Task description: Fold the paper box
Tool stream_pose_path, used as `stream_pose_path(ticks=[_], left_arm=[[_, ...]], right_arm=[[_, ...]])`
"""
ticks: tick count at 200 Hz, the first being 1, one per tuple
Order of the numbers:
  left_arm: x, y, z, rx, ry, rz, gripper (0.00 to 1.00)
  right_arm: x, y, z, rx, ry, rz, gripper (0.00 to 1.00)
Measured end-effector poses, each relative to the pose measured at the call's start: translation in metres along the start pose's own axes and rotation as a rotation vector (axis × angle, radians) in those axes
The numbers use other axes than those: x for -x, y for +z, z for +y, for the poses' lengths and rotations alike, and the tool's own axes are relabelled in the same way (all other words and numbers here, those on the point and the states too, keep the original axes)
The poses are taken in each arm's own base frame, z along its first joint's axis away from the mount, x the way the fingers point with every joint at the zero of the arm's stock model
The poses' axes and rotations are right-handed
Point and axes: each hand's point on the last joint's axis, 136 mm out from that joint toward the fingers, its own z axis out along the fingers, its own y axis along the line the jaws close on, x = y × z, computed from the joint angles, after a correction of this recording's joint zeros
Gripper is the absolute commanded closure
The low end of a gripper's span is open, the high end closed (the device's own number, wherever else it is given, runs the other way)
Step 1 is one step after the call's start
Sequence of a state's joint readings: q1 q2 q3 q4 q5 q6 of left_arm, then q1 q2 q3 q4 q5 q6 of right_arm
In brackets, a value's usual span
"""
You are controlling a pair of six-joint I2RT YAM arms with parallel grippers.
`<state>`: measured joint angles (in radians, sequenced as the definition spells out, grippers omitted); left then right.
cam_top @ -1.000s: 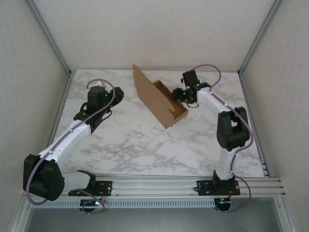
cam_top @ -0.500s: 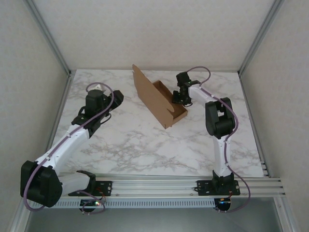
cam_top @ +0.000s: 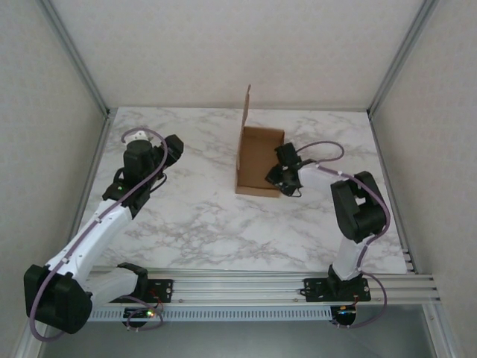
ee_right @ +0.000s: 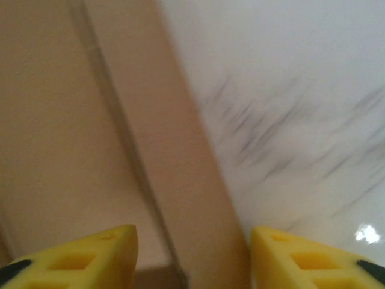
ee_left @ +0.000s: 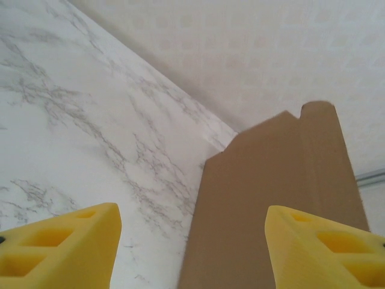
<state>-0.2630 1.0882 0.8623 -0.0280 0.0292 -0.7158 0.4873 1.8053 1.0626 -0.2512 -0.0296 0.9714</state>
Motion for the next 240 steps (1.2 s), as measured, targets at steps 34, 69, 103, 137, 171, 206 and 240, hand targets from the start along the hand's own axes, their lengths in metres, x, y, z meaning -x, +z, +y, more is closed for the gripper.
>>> stream_pose_path(ticks=[34,69,103,137,171,206,240], left_arm=[[0.006,-0.003,0.002,0.015,-0.017,-0.030,0.33],[0.009,-0.004,0.006,0.037,-0.019,-0.046,0.29],[0.002,-0.006,0.019,0.070,-0.020,-0.048,0.28],[-0.009,-0.004,0.032,0.100,-0.014,-0.023,0.28],[-0.012,-0.006,0.035,0.101,-0.010,-0.023,0.28],[-0.016,-0.006,0.041,0.112,-0.004,-0.021,0.28],[-0.017,-0.006,0.046,0.127,-0.002,-0.030,0.28]], right_arm=[[-0.082,0.000,0.068,0.207,-0.045,0.128,0.34],[-0.069,-0.006,0.056,0.148,-0.110,0.070,0.18],[-0.002,-0.037,0.053,0.012,-0.347,-0.169,0.03],[0.076,-0.067,0.091,-0.004,-0.562,-0.354,0.01],[0.131,-0.042,0.113,-0.072,-0.749,-0.381,0.01],[0.146,0.012,0.105,-0.151,-0.855,-0.267,0.08],[0.150,0.041,0.091,-0.191,-0.877,-0.178,0.28]])
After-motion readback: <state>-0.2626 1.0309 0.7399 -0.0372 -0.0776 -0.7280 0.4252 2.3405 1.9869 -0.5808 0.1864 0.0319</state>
